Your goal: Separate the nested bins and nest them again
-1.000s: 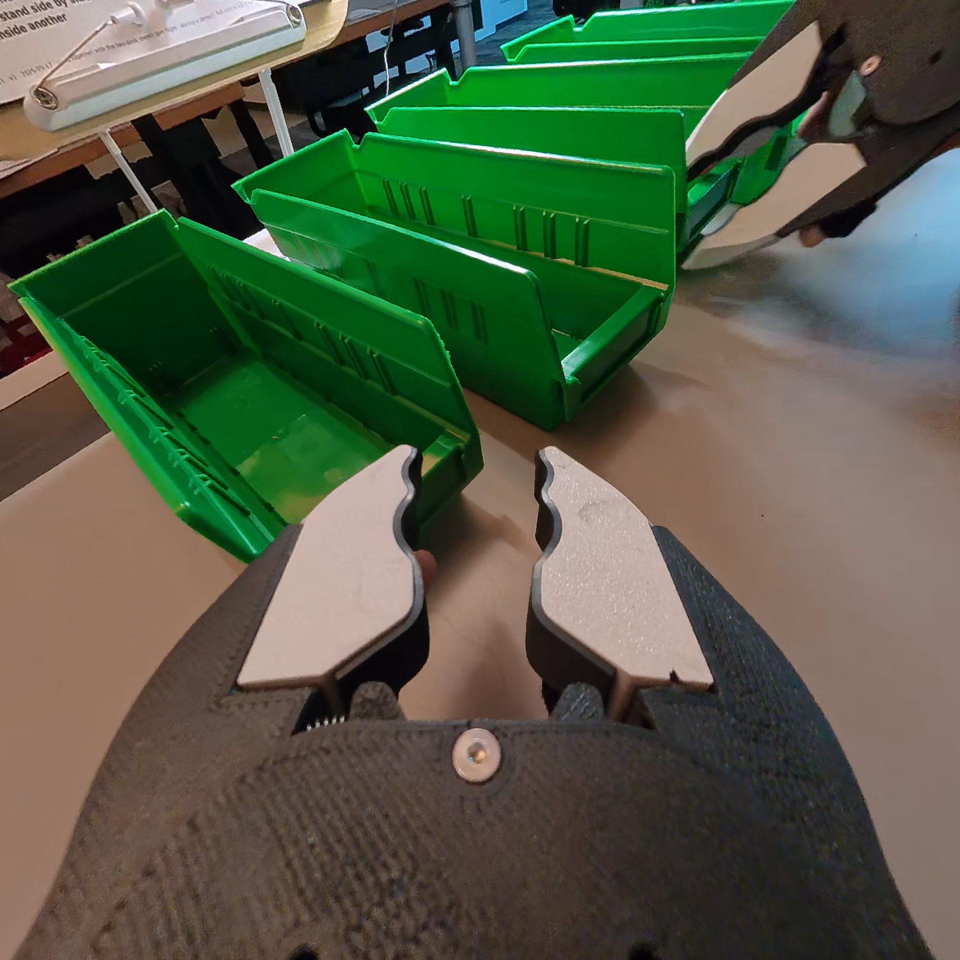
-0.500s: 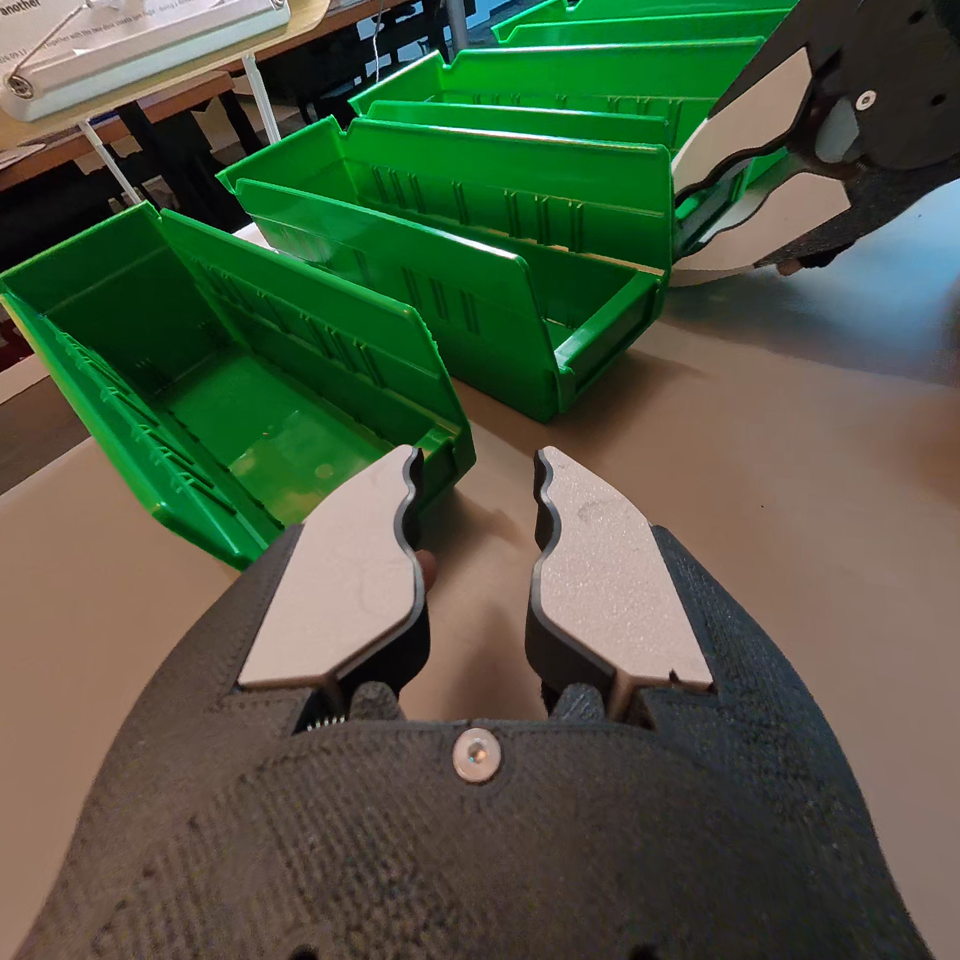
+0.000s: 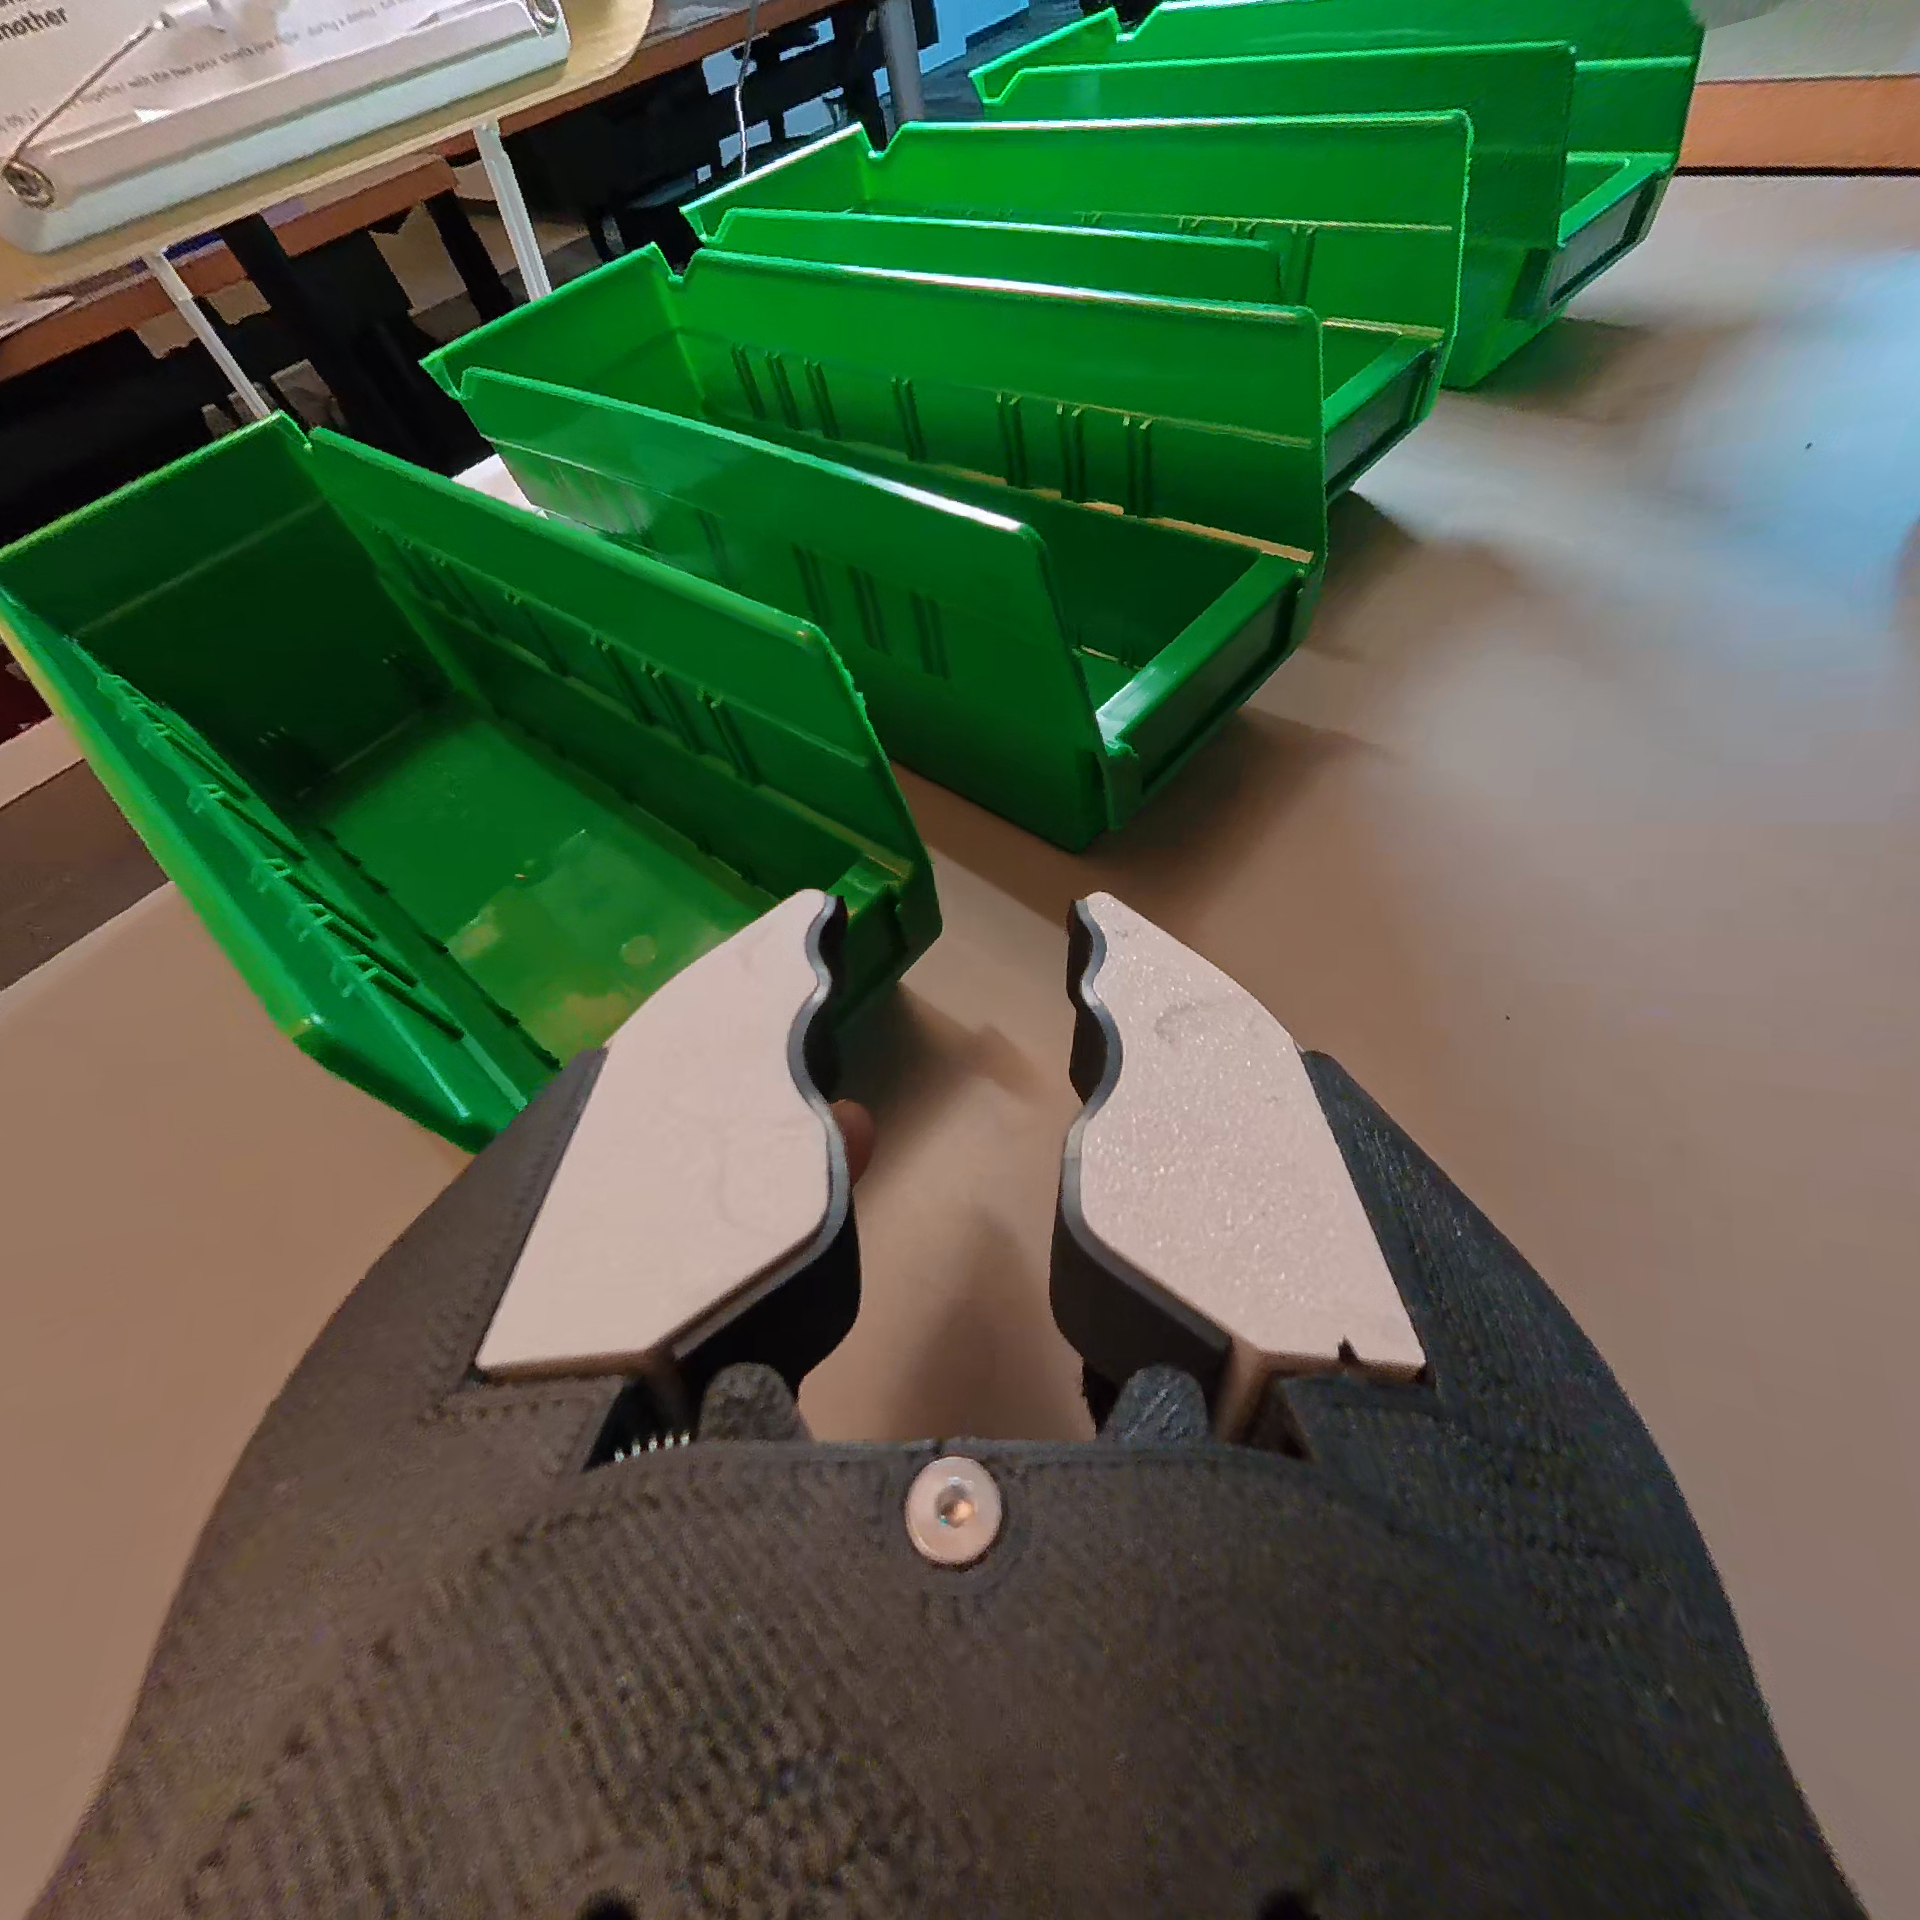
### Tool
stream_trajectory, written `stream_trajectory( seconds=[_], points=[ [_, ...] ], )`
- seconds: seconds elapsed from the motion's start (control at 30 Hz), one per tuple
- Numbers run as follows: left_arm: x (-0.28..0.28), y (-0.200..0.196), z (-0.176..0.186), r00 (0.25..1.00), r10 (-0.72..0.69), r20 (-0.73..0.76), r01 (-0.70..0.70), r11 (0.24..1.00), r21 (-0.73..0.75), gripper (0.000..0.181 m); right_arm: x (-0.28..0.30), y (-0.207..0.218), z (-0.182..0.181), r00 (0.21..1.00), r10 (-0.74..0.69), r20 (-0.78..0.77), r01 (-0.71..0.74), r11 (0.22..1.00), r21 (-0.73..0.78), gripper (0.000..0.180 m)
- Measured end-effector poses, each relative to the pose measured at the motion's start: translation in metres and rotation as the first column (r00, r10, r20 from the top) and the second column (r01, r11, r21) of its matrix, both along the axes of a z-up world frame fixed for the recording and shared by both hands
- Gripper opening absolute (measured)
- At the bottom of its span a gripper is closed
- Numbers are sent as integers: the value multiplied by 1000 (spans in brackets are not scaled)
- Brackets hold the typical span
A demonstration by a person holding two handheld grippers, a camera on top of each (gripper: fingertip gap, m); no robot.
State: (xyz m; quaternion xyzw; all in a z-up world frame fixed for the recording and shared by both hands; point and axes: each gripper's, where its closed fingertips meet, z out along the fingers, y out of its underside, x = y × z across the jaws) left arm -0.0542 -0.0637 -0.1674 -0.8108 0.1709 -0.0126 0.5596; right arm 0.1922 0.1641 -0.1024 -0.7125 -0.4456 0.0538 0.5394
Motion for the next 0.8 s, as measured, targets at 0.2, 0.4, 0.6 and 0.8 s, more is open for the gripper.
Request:
stream_trajectory(
  seconds=[0.2, 0.4, 0.6, 0.8],
  points=[
    [0, 1, -3, 1000, 6, 14, -6, 1000, -11, 41, 10, 20, -65, 998, -67, -19, 65, 993, -98, 16],
    [-1, 1, -3, 1000, 6, 12, -6, 1000, -10, 41, -14, 5, -66, 997, 43, 70, -41, 999, -29, 14],
    [0, 0, -2, 1000, 3, -1, -3, 1000, -5, 41, -14, 16, -65, 998, -56, -29, 53, 994, -98, 5],
    [-1, 0, -4, 1000, 6, -8, -6, 1000, -13, 41, -22, 16, -63, 999, -44, -21, 44, 999, -18, 7]
  ],
)
